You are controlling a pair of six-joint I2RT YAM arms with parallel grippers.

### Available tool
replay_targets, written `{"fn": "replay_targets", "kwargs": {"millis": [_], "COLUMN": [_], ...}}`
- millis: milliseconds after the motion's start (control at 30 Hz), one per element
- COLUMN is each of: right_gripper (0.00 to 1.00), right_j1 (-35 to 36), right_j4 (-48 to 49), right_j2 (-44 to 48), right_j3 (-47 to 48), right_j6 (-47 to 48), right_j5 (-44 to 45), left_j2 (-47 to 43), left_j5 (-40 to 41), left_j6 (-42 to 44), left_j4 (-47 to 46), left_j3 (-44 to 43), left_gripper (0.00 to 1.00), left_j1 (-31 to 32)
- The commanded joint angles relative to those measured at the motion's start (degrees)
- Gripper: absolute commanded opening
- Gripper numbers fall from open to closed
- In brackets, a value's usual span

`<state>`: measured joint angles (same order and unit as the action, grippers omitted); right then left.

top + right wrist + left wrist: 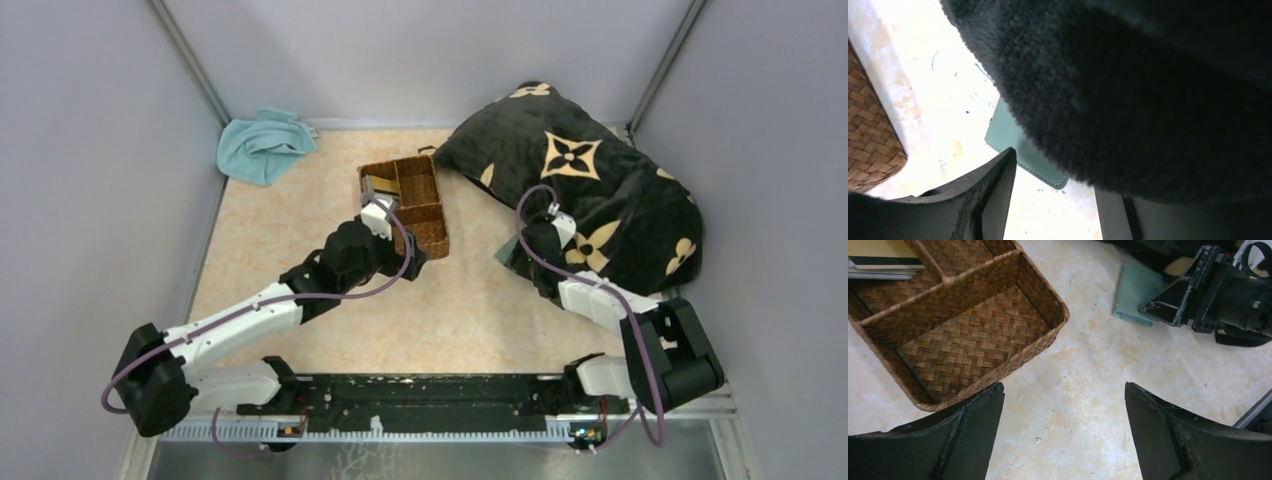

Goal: Take the credit cards out of the card holder

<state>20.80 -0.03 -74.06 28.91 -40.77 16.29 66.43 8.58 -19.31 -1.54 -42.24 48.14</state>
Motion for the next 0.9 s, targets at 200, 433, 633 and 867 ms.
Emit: {"fn": "replay_targets", "kwargs": {"millis": [200,433,633,867], "right_gripper": [0.57,0.41,0.11,0.00], "right_j1": [-0.4,-0.5,-0.5,-0.5], "right_j4": [3.4,6.8,7.9,4.2], "right_j2": [3.7,-0.9,-0.7,3.6], "right_j3": [-2.7,-2.6,-2.1,-1.7], "right_j6": [-2.4,-4.1,-5.6,-3.7], "right_j5": [0.3,-2.4,-2.2,-0.1], "left_j2": [-2.2,-3.3,-1.8,-1.2], "left_j5": [3.7,2.8,3.5,3.3], "left_j6": [-5.3,-5.1,-2.2,-4.0], "left_j4": [-5.0,-3.3,-1.1,-1.7], "left_j3": [3.1,2.3,-0.3,0.4], "left_gripper": [0.94,0.95,0.95,0.95], "left_j1": [0.1,0.2,0.2,0.2]}}
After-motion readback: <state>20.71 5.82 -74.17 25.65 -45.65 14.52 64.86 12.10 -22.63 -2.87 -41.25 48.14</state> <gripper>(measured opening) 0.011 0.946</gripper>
